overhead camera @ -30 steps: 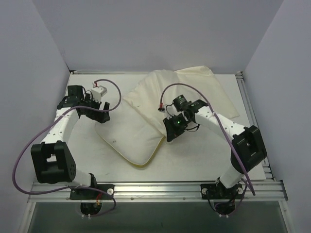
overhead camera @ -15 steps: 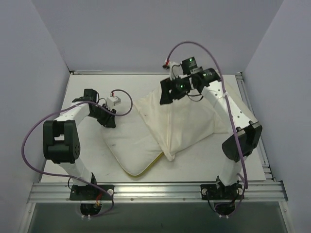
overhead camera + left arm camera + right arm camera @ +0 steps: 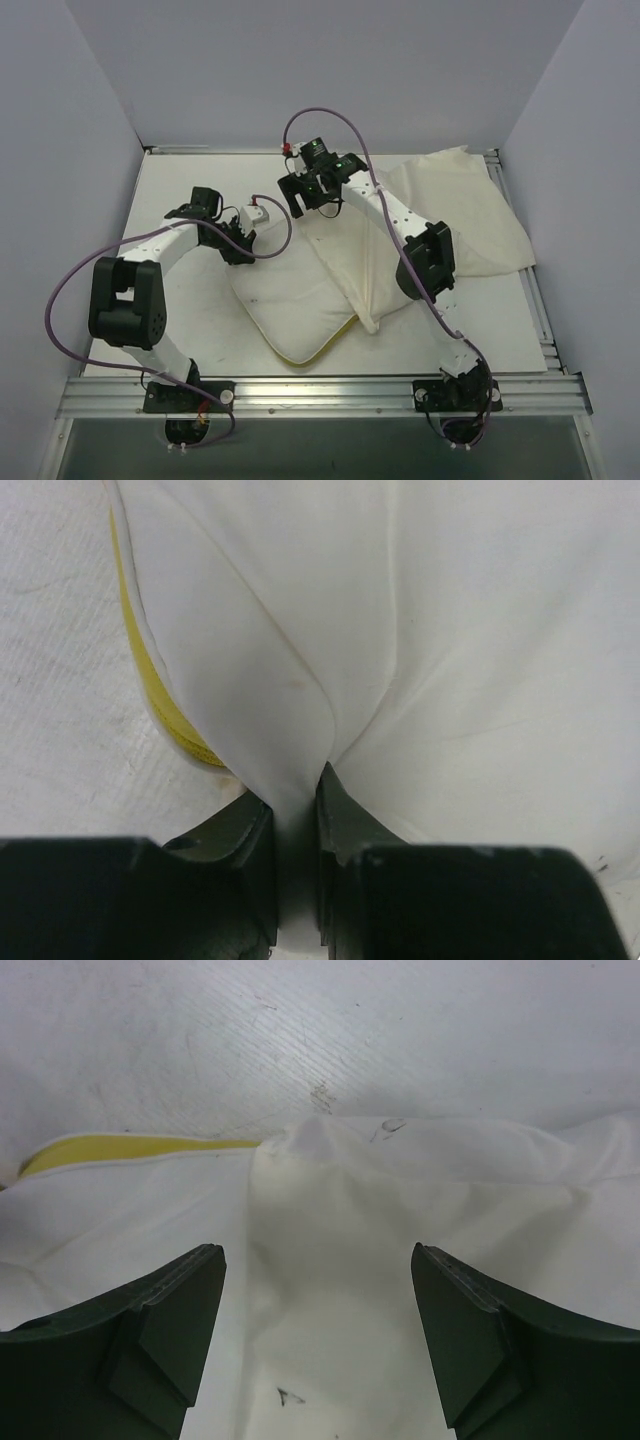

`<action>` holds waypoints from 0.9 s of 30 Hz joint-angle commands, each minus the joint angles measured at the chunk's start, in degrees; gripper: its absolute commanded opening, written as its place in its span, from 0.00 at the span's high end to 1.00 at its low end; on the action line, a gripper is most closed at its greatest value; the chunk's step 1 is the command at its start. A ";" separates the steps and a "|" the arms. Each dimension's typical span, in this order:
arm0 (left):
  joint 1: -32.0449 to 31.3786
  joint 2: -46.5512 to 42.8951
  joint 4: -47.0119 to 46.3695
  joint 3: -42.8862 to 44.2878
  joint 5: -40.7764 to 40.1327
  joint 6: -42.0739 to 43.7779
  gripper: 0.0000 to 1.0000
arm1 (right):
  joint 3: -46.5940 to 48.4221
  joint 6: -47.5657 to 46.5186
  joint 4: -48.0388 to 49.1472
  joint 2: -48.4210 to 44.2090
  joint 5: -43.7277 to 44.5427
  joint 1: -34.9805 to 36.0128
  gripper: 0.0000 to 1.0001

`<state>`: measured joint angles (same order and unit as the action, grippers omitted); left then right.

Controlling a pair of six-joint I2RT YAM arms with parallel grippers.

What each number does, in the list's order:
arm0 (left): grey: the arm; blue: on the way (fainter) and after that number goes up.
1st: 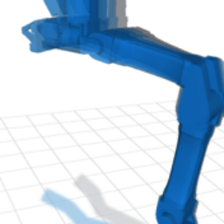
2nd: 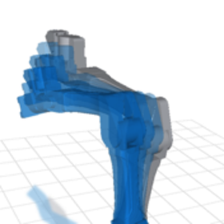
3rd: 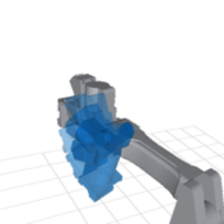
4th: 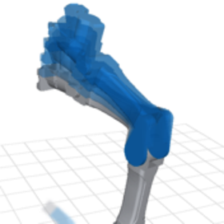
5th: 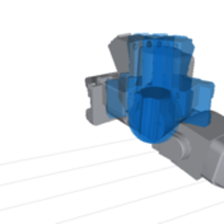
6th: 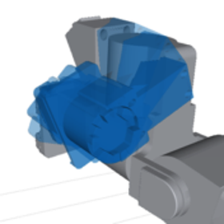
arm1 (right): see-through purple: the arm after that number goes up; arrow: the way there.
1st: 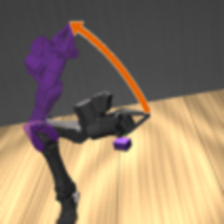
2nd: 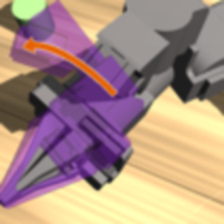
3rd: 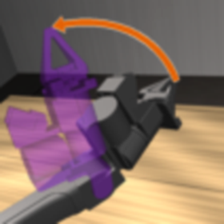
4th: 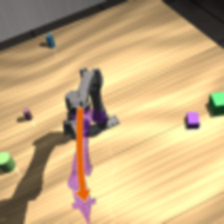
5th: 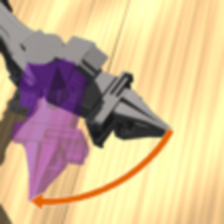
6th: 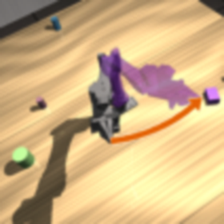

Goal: Put the pillow into the pillowcase

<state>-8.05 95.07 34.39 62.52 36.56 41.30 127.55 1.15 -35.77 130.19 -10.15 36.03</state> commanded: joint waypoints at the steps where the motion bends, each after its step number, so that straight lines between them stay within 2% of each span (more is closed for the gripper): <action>1: -0.12 -3.13 -2.14 -1.43 2.73 2.65 0.83 | 1.30 2.45 4.21 0.06 5.41 0.35 0.23; 11: -0.47 -5.68 -3.01 -4.34 2.38 3.09 0.84 | 2.53 1.41 9.84 4.36 12.61 3.34 0.27; 22: -0.56 -5.16 -3.37 -4.08 3.00 2.91 0.81 | 1.57 -0.26 9.93 7.09 8.48 4.84 0.27; 23: -0.47 -5.15 -3.37 -4.16 2.91 2.91 0.81 | 1.57 -0.53 9.84 7.62 9.27 4.75 0.28; 26: -0.56 -5.07 -3.37 -3.90 2.82 2.82 0.81 | 1.22 -1.84 9.14 8.32 9.98 4.84 0.44; 27: -0.65 -5.07 -3.45 -3.90 2.82 2.82 0.82 | 1.21 -2.29 9.05 8.41 11.46 4.92 0.57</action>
<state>-8.21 91.18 32.77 58.30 36.86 42.28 128.51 0.73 -26.30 137.43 -1.26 40.58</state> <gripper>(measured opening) 0.196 0.482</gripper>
